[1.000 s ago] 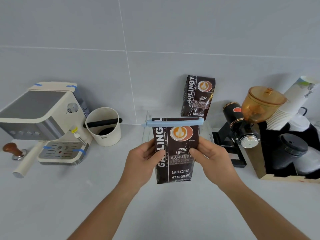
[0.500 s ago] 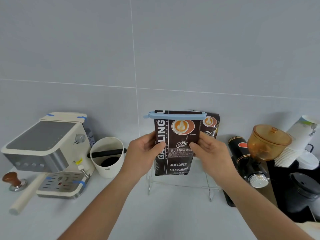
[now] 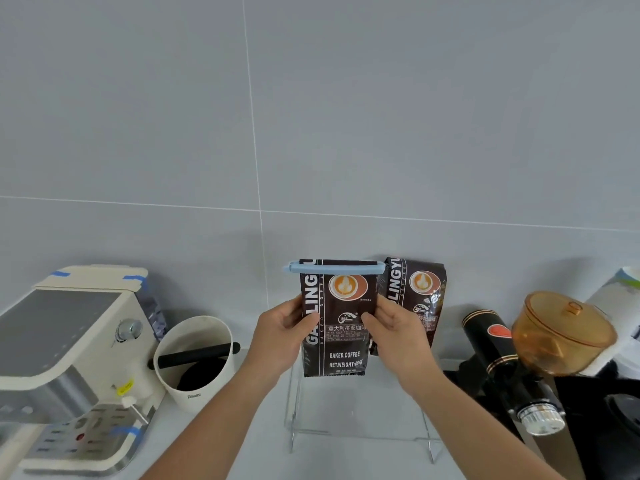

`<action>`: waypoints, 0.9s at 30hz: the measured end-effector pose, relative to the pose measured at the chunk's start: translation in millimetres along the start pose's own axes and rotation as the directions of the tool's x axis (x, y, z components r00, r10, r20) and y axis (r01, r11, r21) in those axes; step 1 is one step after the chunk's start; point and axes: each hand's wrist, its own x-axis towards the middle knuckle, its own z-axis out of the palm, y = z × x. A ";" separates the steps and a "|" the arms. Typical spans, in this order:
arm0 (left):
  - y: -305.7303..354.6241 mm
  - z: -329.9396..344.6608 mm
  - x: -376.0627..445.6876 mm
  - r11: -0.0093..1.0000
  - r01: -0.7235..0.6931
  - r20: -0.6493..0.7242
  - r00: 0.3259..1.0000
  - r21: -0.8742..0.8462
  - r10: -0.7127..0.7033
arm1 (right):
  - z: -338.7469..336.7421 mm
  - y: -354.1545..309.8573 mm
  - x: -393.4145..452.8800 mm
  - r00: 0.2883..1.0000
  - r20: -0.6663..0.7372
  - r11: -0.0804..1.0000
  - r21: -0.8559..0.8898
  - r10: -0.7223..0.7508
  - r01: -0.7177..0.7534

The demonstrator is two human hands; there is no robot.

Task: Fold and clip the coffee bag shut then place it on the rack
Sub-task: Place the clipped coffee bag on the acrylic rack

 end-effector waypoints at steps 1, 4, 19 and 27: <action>-3.9 -0.3 5.1 1.000 0.008 0.000 1.000 0.005 -0.008 | 1.1 4.1 4.3 1.000 -0.009 1.000 -0.012 0.010 -0.010; -18.2 -1.9 18.7 0.999 0.030 -0.003 1.000 0.023 -0.030 | 4.0 16.8 15.9 0.999 -0.025 0.998 -0.047 0.031 -0.033; -75.8 -7.9 18.2 0.976 -0.003 0.012 1.000 0.218 0.000 | 13.0 58.1 13.0 0.996 -0.087 0.979 -0.199 0.033 -0.049; -87.9 -5.2 9.8 0.961 -0.036 -0.039 0.998 0.274 0.049 | 15.9 78.9 9.5 0.994 -0.091 0.982 -0.171 0.059 -0.074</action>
